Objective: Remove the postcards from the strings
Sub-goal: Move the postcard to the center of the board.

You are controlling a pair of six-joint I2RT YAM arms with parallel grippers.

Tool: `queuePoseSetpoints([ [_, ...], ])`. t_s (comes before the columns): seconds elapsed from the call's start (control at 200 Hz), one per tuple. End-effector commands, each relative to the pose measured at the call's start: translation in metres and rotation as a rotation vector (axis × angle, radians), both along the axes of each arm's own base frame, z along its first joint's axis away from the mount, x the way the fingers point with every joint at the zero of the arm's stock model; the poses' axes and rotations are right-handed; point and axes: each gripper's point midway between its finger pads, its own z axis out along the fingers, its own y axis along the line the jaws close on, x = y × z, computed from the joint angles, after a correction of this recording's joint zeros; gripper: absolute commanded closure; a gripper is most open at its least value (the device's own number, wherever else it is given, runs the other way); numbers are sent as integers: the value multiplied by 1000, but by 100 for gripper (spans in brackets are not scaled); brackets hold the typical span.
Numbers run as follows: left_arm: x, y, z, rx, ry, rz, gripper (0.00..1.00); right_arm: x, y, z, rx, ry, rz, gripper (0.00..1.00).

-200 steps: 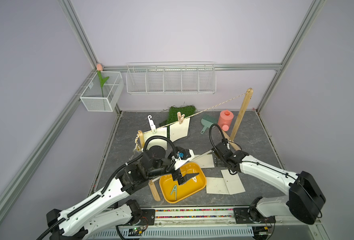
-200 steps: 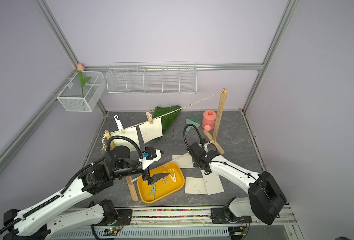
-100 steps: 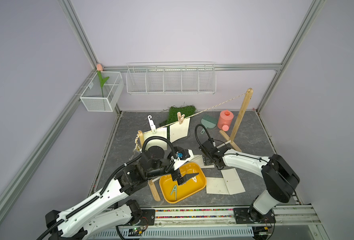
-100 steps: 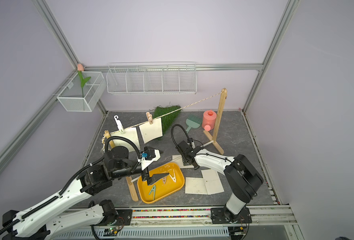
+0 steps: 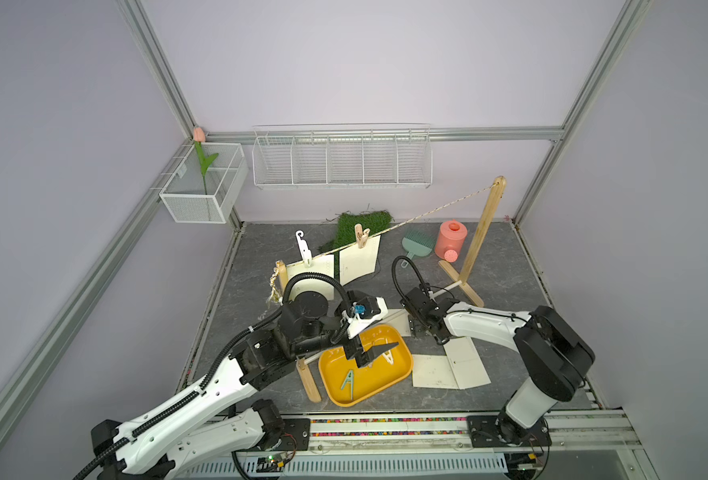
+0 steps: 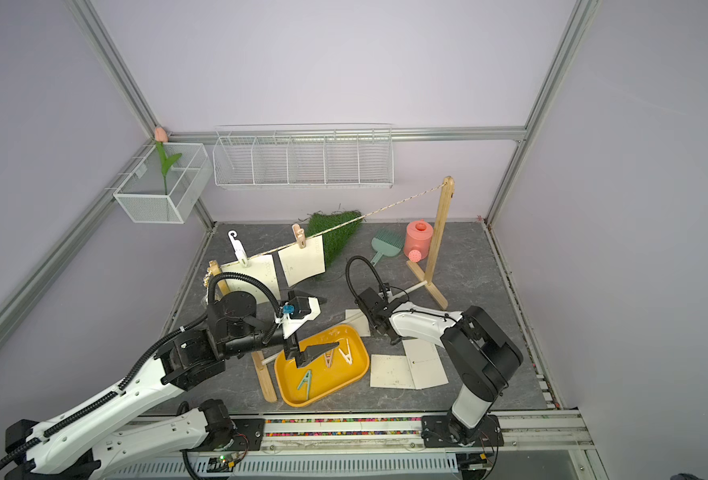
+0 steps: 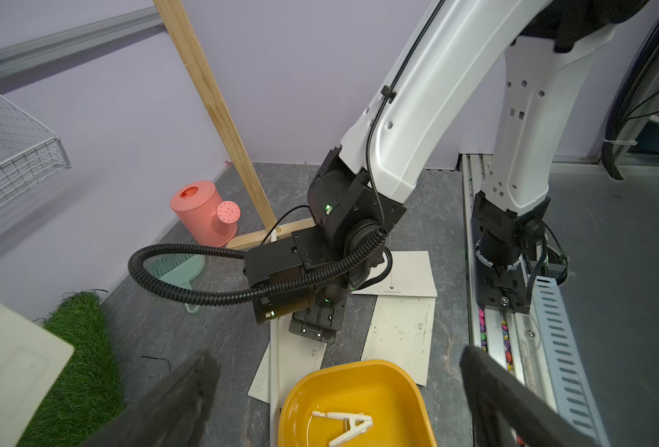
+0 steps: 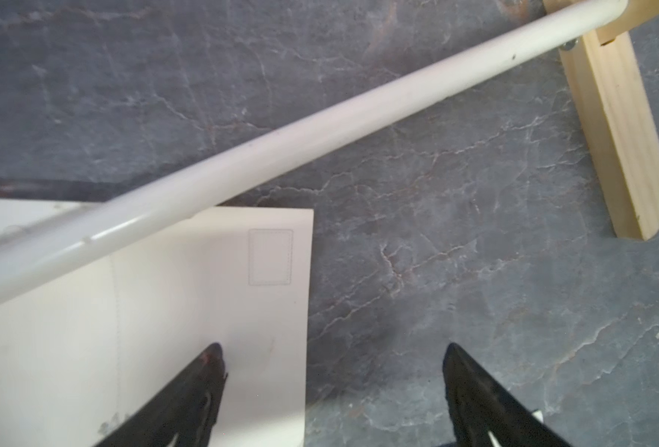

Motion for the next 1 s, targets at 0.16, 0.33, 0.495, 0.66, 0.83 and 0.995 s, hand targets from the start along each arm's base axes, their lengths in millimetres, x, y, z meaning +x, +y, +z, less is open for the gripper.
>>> queuePoseSetpoints([
  [0.16,1,-3,12,-25,-33,-8,0,-27,-39,-13,-68,70,-64,11],
  [0.33,0,-1,15,-29,-44,-7,1,-43,-62,-4,-77,85,-117,11],
  [0.495,0,-1,14,-21,-54,-7,1,-54,-79,14,-71,69,-157,11],
  [0.66,0,0,15,-24,-59,-8,0,-47,-76,41,-11,1,-138,11],
  [0.83,-1,1,18,-35,-61,-9,1,-27,-44,60,60,-57,-45,11],
  [0.995,-1,2,19,-42,-62,-6,1,-8,-15,56,50,-42,11,11],
])
